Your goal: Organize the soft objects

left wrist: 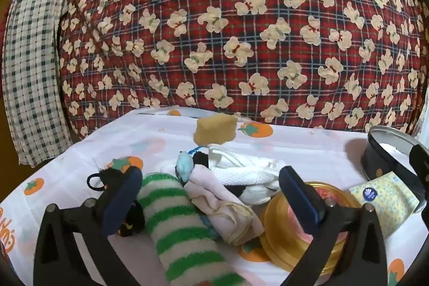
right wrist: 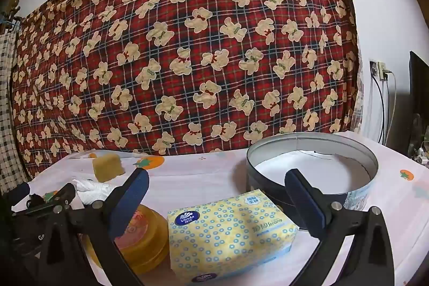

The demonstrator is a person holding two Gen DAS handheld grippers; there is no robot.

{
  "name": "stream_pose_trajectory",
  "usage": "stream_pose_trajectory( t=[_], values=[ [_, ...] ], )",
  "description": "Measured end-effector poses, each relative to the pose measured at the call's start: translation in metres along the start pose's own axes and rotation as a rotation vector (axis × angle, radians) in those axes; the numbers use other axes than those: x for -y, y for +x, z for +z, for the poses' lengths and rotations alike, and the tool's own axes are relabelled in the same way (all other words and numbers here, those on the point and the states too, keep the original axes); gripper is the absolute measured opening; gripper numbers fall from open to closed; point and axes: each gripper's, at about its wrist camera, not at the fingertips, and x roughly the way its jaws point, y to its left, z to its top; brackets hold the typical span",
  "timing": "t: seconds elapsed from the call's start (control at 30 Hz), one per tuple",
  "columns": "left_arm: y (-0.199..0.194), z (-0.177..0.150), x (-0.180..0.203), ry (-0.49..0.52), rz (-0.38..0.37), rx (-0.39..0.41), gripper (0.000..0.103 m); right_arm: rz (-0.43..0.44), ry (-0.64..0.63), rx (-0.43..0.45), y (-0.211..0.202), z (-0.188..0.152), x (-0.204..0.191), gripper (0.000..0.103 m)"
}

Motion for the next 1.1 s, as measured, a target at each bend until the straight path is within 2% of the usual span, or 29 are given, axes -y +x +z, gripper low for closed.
stream_pose_trajectory(
  t=[0.07,0.1,1.1],
  values=[
    [0.007,-0.001,0.001,-0.017,-0.017,-0.026,0.103,0.0,0.0,0.001,-0.001,0.0,0.0,0.103],
    [0.002,-0.001,-0.004,-0.048,-0.024,-0.007,0.103,0.001,0.0,0.003,-0.001,0.0,0.0,0.103],
    [0.004,-0.002,-0.003,-0.041,-0.04,-0.027,0.103,-0.002,-0.003,-0.01,0.002,-0.003,0.0,0.103]
  ],
)
